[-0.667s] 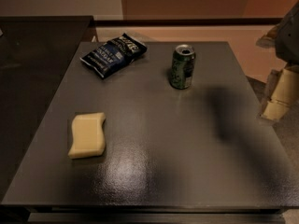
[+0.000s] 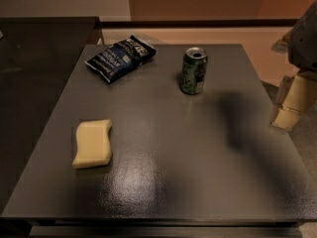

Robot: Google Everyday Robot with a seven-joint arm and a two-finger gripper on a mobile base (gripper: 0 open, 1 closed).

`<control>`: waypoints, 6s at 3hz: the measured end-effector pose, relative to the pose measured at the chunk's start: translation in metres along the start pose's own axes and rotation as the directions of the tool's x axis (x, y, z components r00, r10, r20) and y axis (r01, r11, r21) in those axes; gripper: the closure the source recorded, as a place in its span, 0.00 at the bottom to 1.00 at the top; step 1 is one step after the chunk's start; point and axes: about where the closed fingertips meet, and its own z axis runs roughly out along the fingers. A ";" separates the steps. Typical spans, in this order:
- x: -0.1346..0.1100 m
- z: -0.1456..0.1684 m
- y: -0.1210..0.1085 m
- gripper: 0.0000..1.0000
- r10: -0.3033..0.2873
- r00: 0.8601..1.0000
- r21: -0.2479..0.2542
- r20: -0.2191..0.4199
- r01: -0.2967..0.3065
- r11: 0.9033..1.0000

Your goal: Move sponge near green can

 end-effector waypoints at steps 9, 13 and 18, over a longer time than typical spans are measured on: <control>-0.249 0.156 0.118 0.00 0.175 0.812 -0.054 0.556 -0.175 0.983; -0.280 0.153 0.147 0.00 0.107 0.785 -0.114 0.610 -0.046 0.992; -0.233 0.129 0.106 1.00 0.174 0.795 -0.024 0.581 -0.197 0.980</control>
Offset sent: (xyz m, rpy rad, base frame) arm -0.0159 0.0820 -0.0702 0.2506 -0.0590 -0.2026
